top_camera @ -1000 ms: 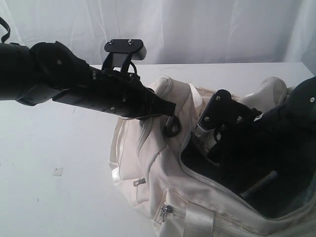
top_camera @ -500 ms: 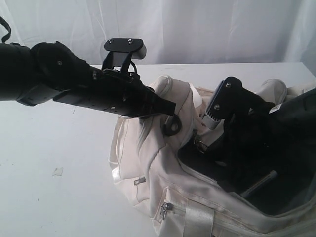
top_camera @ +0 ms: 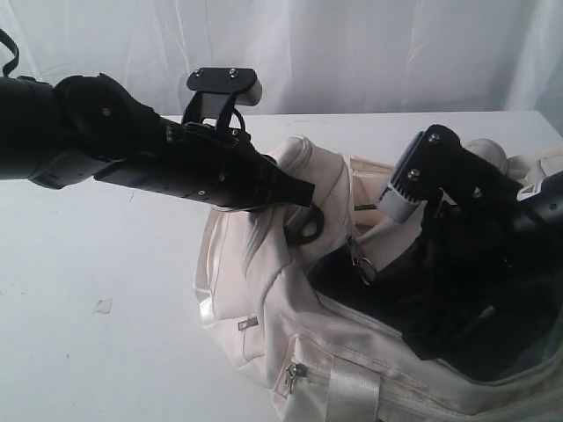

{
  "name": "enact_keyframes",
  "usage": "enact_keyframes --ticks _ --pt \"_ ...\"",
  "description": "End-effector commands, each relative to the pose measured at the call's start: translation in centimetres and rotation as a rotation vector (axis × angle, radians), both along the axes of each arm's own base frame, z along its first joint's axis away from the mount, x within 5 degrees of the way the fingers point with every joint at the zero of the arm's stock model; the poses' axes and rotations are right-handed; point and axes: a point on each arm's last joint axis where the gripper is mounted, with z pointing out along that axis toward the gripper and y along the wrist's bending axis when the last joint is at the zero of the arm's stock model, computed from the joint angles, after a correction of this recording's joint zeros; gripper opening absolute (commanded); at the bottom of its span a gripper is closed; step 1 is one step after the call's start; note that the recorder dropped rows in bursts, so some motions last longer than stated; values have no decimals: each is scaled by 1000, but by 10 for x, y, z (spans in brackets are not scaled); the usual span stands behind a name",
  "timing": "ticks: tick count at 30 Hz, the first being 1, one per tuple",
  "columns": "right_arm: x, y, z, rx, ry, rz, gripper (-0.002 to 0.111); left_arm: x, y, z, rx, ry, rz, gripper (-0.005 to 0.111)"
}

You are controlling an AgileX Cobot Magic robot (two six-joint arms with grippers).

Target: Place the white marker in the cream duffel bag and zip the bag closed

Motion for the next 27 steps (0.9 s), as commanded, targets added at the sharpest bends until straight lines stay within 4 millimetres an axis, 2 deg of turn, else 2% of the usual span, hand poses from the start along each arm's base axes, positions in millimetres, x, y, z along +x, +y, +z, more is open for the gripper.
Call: enact_keyframes --ticks 1,11,15,18,23,27 --pt "-14 -2 4 -3 77 26 0 1 1 11 -32 -43 27 5" --pt "-28 -6 20 44 67 4 0 2 1 12 -33 -47 31 5" --pt "-27 -6 20 54 66 -26 0 -1 2 15 -48 -37 33 6" --pt "-22 -5 18 58 57 -43 0 -5 3 22 -67 -35 33 18" --pt "-15 -1 14 77 53 -43 0 -17 7 39 -90 -32 -5 46" --pt "-11 5 15 129 37 -17 0 -26 7 45 -126 20 -36 55"
